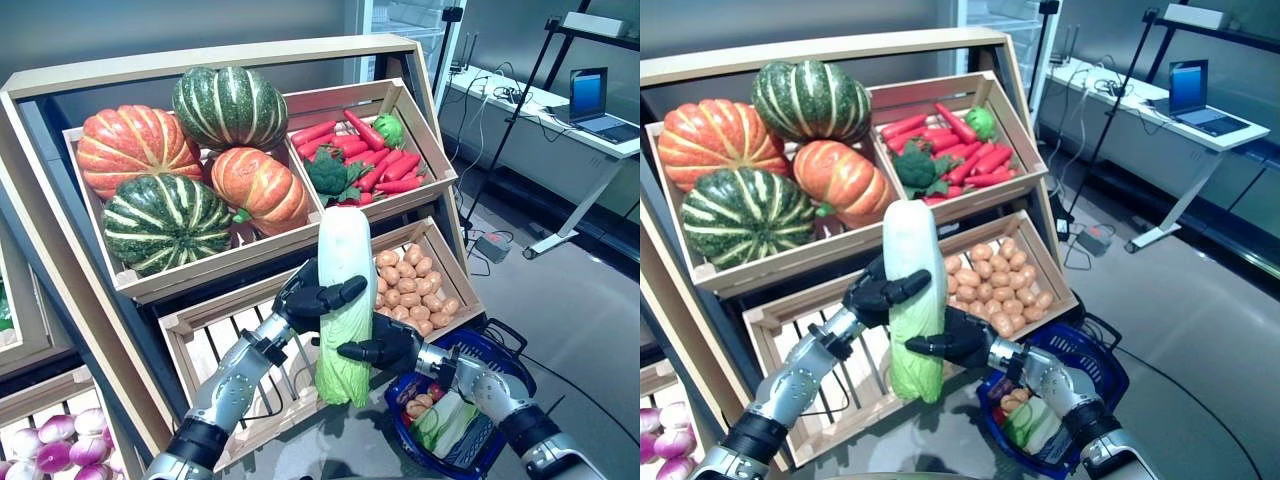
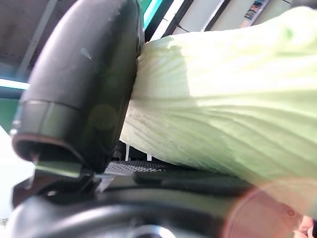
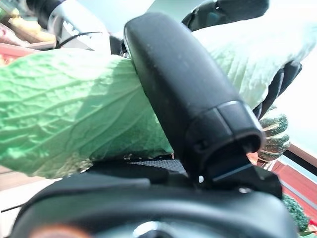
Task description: Put vegetables into the basket
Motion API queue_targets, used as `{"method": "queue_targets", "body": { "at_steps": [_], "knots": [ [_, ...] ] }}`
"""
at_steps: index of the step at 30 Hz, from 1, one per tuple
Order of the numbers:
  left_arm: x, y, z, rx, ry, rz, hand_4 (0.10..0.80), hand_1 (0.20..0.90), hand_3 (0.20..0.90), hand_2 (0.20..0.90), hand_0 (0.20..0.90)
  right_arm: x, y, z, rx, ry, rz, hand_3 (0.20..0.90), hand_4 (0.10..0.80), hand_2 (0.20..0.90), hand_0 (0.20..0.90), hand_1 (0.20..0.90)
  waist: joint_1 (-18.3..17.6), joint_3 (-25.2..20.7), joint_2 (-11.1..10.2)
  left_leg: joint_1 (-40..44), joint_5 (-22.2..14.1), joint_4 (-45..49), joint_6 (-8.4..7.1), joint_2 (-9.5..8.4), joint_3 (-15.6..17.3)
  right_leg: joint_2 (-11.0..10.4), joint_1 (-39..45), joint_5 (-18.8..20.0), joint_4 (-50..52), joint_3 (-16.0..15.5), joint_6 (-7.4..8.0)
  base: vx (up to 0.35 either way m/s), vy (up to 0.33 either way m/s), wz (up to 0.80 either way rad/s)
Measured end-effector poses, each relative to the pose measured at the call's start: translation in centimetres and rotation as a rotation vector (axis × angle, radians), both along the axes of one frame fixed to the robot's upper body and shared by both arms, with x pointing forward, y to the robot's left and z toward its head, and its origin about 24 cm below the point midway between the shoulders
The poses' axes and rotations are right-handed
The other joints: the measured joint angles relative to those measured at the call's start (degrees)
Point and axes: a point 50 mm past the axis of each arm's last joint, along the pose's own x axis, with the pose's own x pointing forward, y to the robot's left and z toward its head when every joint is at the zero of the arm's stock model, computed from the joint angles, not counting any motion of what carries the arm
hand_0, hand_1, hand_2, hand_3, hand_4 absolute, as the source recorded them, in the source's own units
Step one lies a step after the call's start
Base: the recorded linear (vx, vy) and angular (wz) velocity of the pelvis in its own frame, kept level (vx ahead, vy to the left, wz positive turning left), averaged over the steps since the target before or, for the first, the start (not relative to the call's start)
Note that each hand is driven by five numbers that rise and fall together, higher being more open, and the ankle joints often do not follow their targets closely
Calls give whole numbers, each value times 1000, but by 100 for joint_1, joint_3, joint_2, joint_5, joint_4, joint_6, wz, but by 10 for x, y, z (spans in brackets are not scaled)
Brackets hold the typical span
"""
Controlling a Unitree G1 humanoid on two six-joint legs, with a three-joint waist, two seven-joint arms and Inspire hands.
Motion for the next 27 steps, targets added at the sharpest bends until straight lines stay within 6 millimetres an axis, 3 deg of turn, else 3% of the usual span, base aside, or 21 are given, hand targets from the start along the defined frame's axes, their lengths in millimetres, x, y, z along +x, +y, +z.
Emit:
{"method": "queue_targets", "body": {
  "at_steps": [1,2,4,19,20,21,22,27],
  "knots": [
    [0,0,1,-11,-4,7,400,300,300,300,300,-1,2,0,23,18,-4,759,706,759,759,759,-2,0,0,0,0,0,0,0,0,0,0,0,0,1,0,0,0,0],
    [1,0,1,-13,-7,10,400,300,300,300,300,-1,3,0,32,26,-7,542,562,542,542,542,-3,-7,2,0,0,0,0,0,0,0,-1,0,0,1,0,0,0,0],
    [1,1,3,-15,-17,18,400,300,300,300,300,-1,6,0,50,58,-13,300,400,300,300,300,-8,-20,11,0,0,0,0,0,2,0,-3,0,0,2,0,0,0,0],
    [4,3,4,11,-28,45,400,300,300,300,300,-3,10,-7,27,158,-51,300,400,300,300,300,-42,-73,53,-1,0,-1,0,3,9,0,-17,0,0,9,0,0,0,0],
    [4,3,4,14,-26,46,489,434,434,434,434,-4,10,-7,26,159,-52,300,400,300,300,300,-43,-73,53,-3,0,-1,0,3,11,0,-20,0,-1,11,0,0,0,0],
    [4,3,4,16,-27,46,764,846,846,846,846,-4,9,-8,23,162,-54,300,400,300,300,300,-43,-73,53,-3,0,-1,1,3,14,0,-21,0,-1,13,0,0,0,0],
    [4,3,4,19,-26,46,800,900,900,900,900,-4,9,-8,23,163,-54,300,400,300,300,300,-44,-73,53,-3,0,-1,1,3,14,0,-21,0,-1,13,0,0,0,0],
    [4,4,3,40,-25,51,800,900,900,900,900,-4,7,-10,17,174,-60,300,400,300,300,300,-51,-73,53,-3,-1,-2,1,5,20,0,-33,0,-1,19,0,0,0,0]
  ]
}}
